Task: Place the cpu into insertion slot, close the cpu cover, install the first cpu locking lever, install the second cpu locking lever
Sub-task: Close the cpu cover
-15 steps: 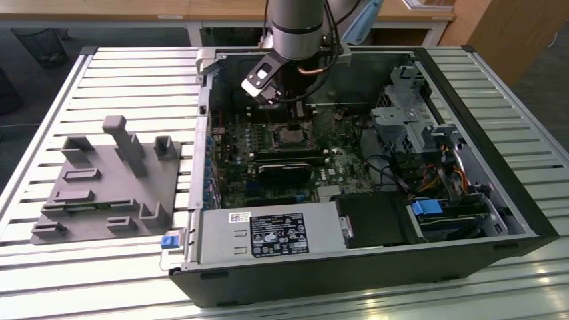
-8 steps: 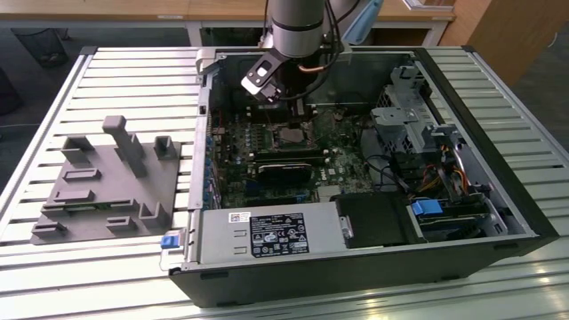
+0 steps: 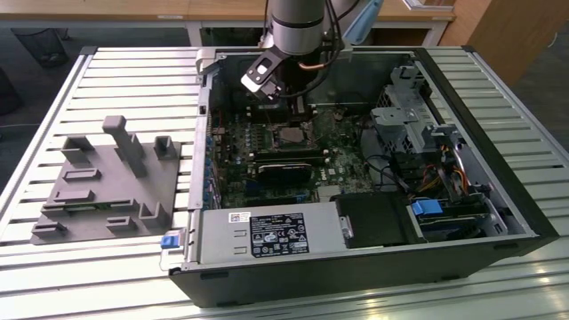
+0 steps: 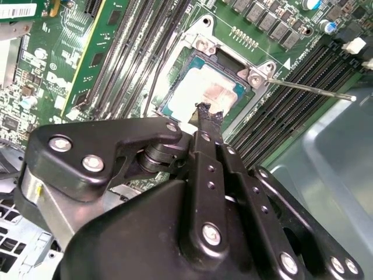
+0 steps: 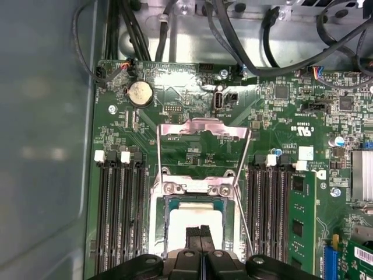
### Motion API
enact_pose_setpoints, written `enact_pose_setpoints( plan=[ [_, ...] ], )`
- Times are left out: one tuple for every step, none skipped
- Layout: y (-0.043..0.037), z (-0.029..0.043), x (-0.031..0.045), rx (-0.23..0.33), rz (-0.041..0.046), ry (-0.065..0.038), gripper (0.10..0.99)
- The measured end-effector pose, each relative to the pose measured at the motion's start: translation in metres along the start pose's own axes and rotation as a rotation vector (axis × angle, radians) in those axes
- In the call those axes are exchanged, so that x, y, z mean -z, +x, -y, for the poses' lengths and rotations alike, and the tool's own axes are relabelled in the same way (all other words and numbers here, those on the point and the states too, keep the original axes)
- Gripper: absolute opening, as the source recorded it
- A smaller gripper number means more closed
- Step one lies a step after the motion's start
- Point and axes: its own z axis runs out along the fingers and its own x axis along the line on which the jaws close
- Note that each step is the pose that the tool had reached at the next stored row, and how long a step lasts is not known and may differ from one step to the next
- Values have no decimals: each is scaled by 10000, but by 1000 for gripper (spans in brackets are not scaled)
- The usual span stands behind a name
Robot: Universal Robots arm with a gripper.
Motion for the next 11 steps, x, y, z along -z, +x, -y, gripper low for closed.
enact_pose_setpoints(
  plan=[
    [0, 0, 5, 0, 0, 0, 106],
    [0, -1, 9, -1, 0, 0, 106],
    [0, -1, 13, 0, -1, 0, 106],
    [0, -1, 17, 0, 0, 0, 106],
    [0, -1, 21, 0, 0, 0, 106],
    [0, -2, 25, 0, -1, 0, 106],
    [0, -2, 28, 0, 0, 0, 106],
    [0, -2, 30, 0, -2, 0, 106],
    [0, -2, 32, 0, -3, -2, 106],
    [0, -2, 33, -1, -2, -1, 106],
    [0, -2, 35, 0, -1, 0, 106]
  ],
)
